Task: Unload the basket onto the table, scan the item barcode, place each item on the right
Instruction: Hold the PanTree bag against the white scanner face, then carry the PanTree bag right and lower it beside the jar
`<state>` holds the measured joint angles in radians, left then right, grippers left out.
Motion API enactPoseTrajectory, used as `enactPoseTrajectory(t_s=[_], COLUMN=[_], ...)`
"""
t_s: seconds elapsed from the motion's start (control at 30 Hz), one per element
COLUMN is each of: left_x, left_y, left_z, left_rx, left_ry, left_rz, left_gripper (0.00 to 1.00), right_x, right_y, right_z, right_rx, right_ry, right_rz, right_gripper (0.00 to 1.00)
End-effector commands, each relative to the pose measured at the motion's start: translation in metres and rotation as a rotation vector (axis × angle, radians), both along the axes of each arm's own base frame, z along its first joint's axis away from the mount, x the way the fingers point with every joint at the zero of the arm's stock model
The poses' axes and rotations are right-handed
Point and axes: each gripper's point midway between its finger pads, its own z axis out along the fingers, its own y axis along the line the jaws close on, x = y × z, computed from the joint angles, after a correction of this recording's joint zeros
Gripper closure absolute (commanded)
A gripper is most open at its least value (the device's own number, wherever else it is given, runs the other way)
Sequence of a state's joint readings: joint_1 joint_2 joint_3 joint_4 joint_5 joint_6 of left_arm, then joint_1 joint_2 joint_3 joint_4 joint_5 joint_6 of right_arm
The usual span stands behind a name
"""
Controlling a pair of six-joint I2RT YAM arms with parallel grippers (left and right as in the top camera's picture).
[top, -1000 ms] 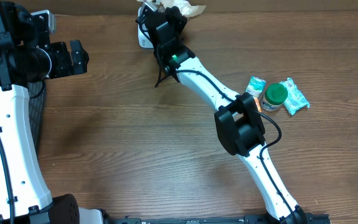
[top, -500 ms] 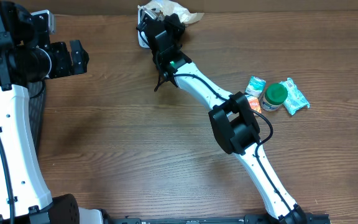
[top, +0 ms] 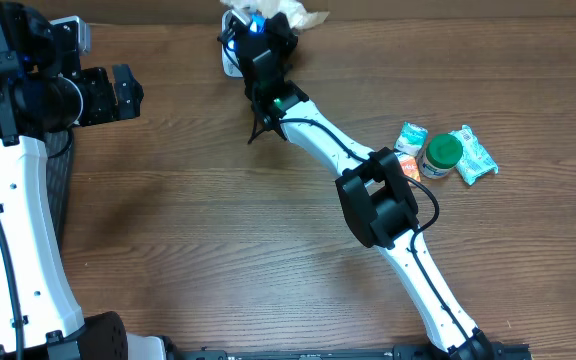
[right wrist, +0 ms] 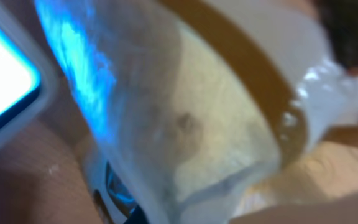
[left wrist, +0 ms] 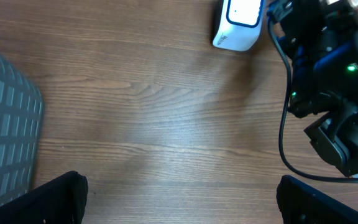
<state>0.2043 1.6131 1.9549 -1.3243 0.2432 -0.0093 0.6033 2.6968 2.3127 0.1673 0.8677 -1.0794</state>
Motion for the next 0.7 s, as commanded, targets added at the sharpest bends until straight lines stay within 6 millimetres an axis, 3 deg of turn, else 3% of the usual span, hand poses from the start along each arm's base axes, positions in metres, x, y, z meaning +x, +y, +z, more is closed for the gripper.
enactPoseTrajectory(t_s=[0.0,0.27,0.37,0.53,0.57,0.67], left_x=[0.001,0.001,0.001,0.001,0.001,0.001], left_y=[-0.004,-0.004,-0.004,-0.004,-0.004,-0.004], left_z=[0.002,0.002,0.002,0.002,0.002,0.002], left_rx=[-0.013,-0.013,-0.013,-0.013,-0.013,-0.013], left_ry=[-0.006,-0.006,-0.006,-0.006,-0.006,-0.006], left_rz=[-0.001,-0.001,-0.001,-0.001,-0.001,-0.001], left_gripper=[0.00,0.01,0.00,0.00,0.01,0.01], right_x=[-0.004,-0.009,-0.017,-0.048,-0.065,-0.111], right_y=[-0.009,-0.006,-0.011,-0.029,-0.035,-0.044], right_z=[0.018,0.035,0.078,0.164,0.188,0.214], right_rx=[-0.043,-0.035,0.090,0.248,0.290,0.454], right_ry=[-0.024,-0.036,-0.100,-0.103,-0.057,0.084], right_rz=[-0.056,-0.056,-0.073,-0.059,-0.028,0.046], right_gripper=[0.96,0.96,0.96,0.96,0.96,0.96])
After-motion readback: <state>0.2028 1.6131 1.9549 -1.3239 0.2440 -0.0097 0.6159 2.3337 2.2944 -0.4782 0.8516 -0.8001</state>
